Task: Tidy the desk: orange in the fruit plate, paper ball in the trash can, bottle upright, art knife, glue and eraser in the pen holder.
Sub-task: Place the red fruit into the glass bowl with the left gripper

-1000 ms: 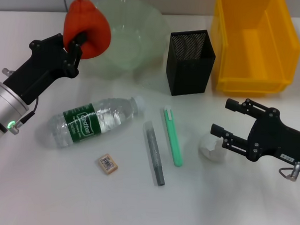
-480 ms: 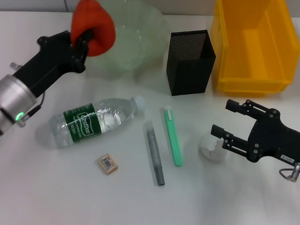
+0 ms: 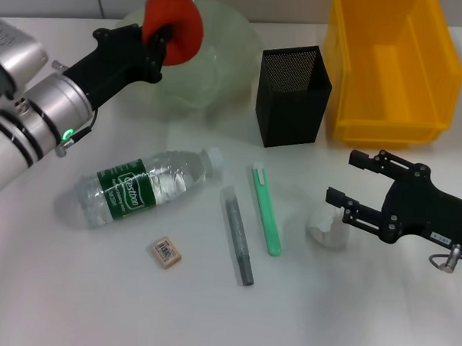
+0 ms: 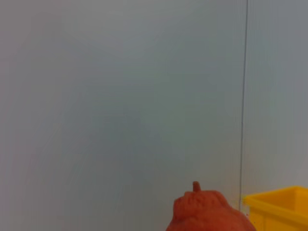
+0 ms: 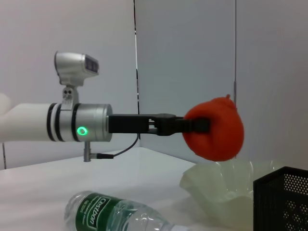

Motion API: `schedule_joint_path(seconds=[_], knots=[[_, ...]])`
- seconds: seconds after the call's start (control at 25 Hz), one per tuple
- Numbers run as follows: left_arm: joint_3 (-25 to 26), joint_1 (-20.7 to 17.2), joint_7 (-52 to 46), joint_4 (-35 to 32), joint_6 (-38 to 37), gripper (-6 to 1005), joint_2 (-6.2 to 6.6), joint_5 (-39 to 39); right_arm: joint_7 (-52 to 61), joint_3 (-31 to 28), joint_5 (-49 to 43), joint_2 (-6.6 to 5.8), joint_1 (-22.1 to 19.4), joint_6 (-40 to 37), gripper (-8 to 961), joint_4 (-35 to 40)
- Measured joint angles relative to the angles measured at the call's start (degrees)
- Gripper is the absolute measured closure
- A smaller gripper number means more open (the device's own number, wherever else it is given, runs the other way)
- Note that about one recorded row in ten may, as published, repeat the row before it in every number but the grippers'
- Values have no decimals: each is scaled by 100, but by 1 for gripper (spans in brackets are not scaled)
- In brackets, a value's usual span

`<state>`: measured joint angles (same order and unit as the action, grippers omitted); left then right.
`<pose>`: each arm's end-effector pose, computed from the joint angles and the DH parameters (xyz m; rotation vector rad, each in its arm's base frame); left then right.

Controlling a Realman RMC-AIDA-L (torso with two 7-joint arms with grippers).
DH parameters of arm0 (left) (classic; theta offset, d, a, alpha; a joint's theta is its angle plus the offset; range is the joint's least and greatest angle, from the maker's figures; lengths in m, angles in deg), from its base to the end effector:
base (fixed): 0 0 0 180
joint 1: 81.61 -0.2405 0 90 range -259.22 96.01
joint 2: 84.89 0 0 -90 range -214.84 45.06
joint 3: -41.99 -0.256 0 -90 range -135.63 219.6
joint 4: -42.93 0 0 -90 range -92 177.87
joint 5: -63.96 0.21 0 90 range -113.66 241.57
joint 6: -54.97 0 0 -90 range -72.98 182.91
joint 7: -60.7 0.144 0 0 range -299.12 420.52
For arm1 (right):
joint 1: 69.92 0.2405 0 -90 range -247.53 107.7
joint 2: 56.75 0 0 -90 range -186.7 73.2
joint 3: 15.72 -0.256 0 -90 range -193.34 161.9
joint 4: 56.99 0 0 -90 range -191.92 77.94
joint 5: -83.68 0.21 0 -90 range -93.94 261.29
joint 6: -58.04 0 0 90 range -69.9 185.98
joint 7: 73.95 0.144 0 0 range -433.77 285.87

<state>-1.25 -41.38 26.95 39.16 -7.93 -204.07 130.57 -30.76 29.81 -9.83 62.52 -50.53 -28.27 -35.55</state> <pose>-0.2546 0.3894 -0.0433 -2.0892 -0.4928 -0.8061 0.3069 0.2690 -0.0313 -2.4659 0.3381 0.8345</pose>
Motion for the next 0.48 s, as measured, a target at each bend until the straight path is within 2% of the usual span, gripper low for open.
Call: schedule_joint_path(seconds=[0.28,0.48], knots=[[0,176,-19,0,522,922,0,0,22,0,0,8,44,4,255,-6],[0,194,-28,-10,578,921,0,0,28,0,0,14,80,4,257,-9]])
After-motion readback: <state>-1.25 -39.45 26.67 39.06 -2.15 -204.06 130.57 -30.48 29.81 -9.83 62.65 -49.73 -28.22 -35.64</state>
